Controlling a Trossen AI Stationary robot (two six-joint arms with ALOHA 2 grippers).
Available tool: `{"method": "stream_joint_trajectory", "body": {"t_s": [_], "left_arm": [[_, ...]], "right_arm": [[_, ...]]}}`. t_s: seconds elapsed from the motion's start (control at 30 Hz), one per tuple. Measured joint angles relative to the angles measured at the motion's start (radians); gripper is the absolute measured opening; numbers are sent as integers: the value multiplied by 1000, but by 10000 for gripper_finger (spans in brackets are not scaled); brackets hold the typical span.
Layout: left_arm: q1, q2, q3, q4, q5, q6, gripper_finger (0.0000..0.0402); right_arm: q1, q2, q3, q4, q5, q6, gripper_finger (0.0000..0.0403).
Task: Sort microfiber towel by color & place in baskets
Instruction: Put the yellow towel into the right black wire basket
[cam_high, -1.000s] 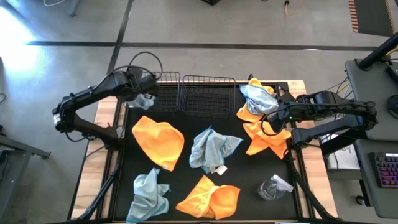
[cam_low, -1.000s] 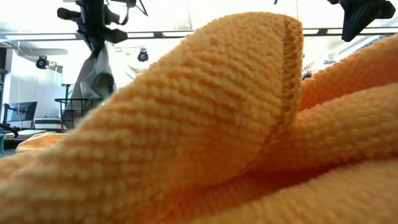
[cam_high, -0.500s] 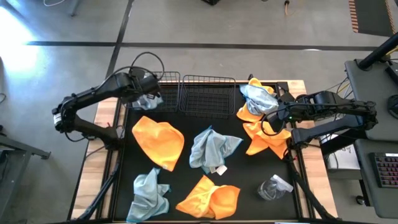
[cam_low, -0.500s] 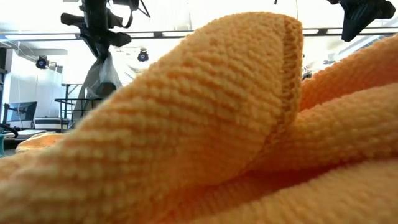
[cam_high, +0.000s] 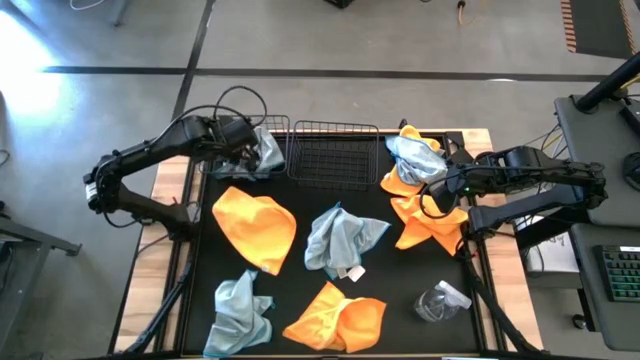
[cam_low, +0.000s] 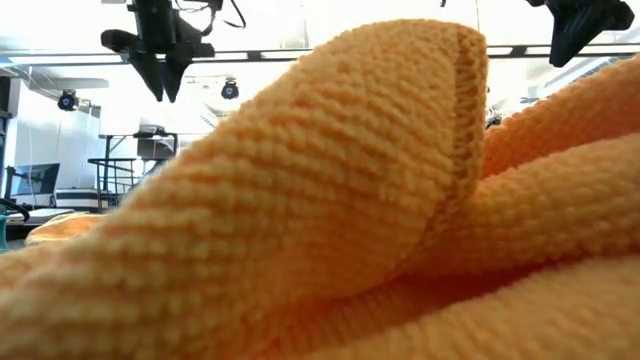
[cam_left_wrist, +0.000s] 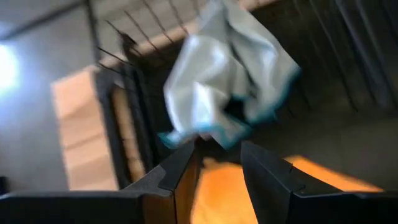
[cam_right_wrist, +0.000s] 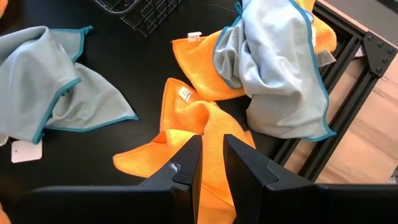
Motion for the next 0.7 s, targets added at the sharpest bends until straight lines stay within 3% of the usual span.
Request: {"method": "stream_joint_trajectory", "body": {"t_s": [0.3,0.7], "left_arm": [[-155,1,-4,-1,211,-61,113],[-419,30,-9,3,281,-313,113]], "right_arm": [[0,0,0,0,0,-36,59],[0,0,0,0,0,-52,59]]}}
